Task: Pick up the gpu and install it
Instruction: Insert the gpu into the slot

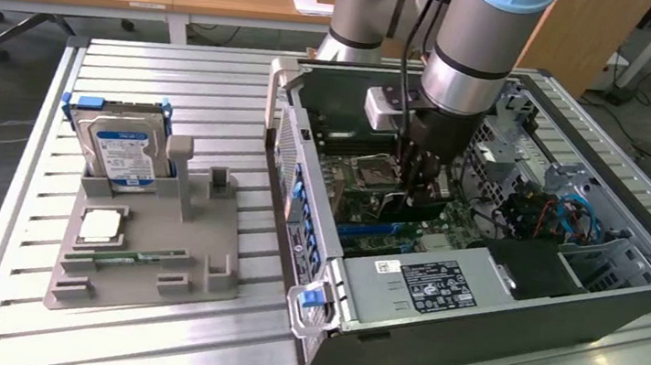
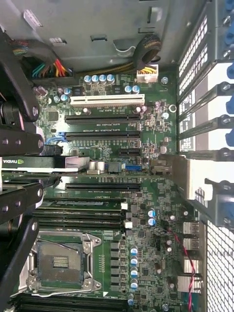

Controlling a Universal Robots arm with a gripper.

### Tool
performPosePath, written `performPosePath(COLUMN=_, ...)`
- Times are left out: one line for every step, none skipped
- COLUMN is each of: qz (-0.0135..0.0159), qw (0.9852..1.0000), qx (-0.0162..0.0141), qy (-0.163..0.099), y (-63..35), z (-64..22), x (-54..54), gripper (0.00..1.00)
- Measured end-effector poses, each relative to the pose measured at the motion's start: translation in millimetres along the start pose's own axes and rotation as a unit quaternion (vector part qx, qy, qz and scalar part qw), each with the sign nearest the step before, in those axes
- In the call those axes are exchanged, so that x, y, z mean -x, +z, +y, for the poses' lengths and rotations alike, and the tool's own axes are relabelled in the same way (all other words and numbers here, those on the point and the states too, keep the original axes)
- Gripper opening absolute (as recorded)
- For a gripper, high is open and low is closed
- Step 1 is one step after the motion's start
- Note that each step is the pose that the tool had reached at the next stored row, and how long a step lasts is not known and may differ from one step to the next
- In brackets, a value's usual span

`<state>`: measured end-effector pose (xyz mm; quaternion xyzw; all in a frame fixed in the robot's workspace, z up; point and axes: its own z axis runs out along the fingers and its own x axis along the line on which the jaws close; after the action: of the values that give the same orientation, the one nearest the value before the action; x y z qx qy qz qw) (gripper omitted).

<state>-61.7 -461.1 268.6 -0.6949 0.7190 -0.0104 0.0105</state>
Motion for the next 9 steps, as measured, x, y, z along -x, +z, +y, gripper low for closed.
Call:
performPosePath(qz=0.0, qw=1.0, qx=0.0, qy=0.0, y=0.0, z=1.1, x=-0.1, gripper=0.26)
performPosePath(qz=0.0, qw=1.0, qx=-0.0001, qy=0.0, y=-0.1, z=2.6, x=-0.2, gripper=0.26)
performPosePath(qz=0.0, qw=1.0, qx=-0.0002, qy=0.0, y=-0.1, z=4.0, x=-0.2, gripper=0.26)
performPosePath(qz=0.0, qw=1.0, qx=-0.0002, qy=0.0, y=-0.1, z=4.9, x=-0.2, gripper=0.26)
performPosePath(qz=0.0, qw=1.0, qx=-0.0002, qy=0.0, y=-0.1, z=5.3, x=-0.2, gripper=0.26)
performPosePath(qz=0.0, qw=1.0, qx=-0.0003, qy=0.0, y=-0.1, z=5.3, x=-0.2, gripper=0.26)
performPosePath(qz=0.0, qw=1.0, qx=-0.0003, qy=0.0, y=-0.1, z=5.3, x=-0.3, gripper=0.26)
performPosePath(qz=0.0, qw=1.0, qx=-0.0002, qy=0.0, y=-0.1, z=5.3, x=-0.3, gripper=0.26)
performPosePath(qz=0.0, qw=1.0, qx=-0.0002, qy=0.0, y=-0.1, z=5.4, x=-0.3, gripper=0.26)
